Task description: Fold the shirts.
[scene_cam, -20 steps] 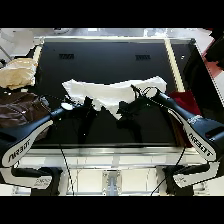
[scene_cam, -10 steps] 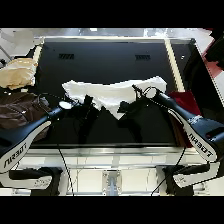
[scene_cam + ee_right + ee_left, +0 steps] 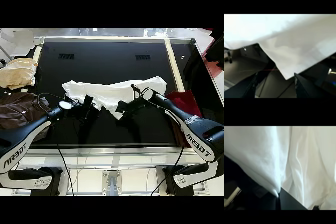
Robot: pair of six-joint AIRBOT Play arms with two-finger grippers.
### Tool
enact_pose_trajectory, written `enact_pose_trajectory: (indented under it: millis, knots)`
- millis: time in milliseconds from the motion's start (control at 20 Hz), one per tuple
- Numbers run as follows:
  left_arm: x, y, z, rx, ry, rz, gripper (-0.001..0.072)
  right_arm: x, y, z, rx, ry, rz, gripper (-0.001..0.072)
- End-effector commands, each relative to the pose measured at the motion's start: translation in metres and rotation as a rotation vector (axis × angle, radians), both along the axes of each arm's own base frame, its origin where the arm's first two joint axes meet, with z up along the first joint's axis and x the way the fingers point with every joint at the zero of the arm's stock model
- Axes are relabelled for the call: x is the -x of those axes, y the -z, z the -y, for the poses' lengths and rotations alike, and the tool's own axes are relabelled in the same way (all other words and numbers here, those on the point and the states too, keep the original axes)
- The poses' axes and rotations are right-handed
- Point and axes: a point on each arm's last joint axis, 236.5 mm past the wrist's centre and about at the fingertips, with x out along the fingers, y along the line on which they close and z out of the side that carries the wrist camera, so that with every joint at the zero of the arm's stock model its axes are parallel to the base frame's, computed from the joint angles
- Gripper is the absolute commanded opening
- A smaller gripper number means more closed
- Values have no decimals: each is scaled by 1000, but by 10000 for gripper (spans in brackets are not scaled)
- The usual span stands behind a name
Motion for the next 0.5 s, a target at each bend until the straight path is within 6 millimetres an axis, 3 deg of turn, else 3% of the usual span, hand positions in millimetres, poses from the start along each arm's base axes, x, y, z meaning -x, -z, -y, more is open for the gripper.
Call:
enact_pose_trajectory:
  millis: [0,150,350,450]
  knots:
    - [0,0,0,-6,5,4,12,28,6,6,47,-81,-84,520]
    - [0,0,0,-6,5,4,13,26,7,7,51,-77,-72,520]
    - [0,0,0,-6,5,4,12,-3,12,7,50,36,-12,478]
    - [0,0,0,-6,5,4,12,-1,21,3,39,50,-43,479]
